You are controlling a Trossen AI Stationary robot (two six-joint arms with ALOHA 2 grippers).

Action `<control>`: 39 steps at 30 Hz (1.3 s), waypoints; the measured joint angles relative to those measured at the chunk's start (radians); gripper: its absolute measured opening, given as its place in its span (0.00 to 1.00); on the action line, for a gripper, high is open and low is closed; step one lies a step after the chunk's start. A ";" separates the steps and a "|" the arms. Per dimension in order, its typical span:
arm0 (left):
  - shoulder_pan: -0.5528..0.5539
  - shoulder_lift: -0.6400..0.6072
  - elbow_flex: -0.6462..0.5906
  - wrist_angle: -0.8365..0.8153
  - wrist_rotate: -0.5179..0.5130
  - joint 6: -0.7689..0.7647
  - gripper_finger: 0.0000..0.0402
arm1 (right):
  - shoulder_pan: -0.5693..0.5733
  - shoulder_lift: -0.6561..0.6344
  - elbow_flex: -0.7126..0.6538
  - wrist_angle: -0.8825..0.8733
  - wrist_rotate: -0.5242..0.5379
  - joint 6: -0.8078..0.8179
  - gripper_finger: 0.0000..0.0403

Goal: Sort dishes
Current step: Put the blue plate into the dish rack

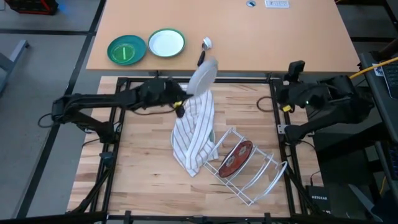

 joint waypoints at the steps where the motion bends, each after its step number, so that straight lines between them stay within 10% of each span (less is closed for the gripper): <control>1: -0.030 -0.015 0.000 0.004 0.002 -0.036 0.00 | -0.028 0.000 0.000 0.021 -0.001 -0.028 0.36; 20: -0.470 0.036 0.001 0.342 0.002 -0.523 0.00 | -0.691 0.181 0.000 0.358 -0.718 -0.408 0.36; 39: -0.573 0.346 0.131 0.583 -0.003 -0.705 0.00 | -1.055 0.499 0.000 0.273 -1.085 -0.526 0.36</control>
